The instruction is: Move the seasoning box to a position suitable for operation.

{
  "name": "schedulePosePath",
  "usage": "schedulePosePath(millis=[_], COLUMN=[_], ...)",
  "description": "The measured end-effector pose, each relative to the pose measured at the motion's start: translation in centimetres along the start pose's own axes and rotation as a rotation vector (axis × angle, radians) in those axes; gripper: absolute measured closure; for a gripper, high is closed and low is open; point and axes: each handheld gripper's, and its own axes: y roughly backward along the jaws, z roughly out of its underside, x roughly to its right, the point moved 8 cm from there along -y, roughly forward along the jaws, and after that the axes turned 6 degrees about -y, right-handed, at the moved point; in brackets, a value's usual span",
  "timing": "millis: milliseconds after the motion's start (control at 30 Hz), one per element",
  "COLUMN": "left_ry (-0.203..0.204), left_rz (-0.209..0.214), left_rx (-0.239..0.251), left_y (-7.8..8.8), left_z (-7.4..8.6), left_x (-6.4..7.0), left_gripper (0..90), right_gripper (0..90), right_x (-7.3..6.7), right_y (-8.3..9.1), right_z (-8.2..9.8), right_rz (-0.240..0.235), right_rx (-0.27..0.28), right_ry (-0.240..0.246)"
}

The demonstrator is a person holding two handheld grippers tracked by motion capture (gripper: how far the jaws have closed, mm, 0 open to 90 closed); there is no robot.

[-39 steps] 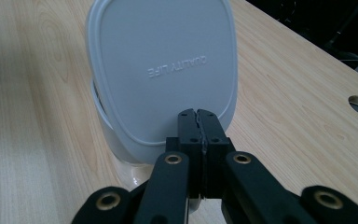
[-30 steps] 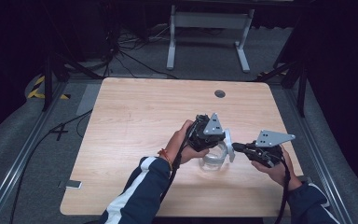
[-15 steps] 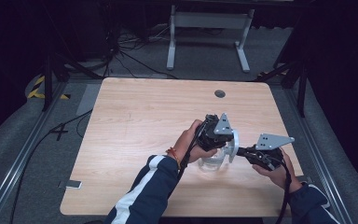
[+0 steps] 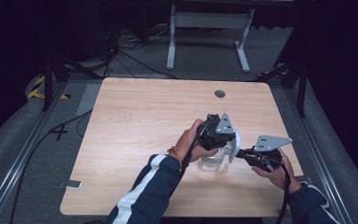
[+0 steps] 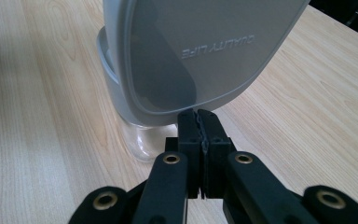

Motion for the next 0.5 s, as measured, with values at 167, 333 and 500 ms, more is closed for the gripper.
schedulePosePath(millis=[167, 333, 500], left_ry=[0.004, 0.003, 0.016], left_rz=[-0.027, -0.053, -0.095], left_rx=[0.005, -0.022, -0.052], left_y=[1.4, 3.6, 5.4], left_z=[0.6, 2.5, 4.5], left_x=[-0.5, -1.0, -1.4], left_gripper=[83.7, 82.8, 81.5], right_gripper=[88.4, 88.5, 88.5], right_x=[0.1, 0.5, 0.5], right_y=[0.1, 0.3, 0.7], right_z=[0.0, -0.3, -0.4], right_rz=[0.000, -0.004, 0.013], right_rx=[0.001, 0.013, 0.016], right_ry=[-0.004, -0.023, -0.015])
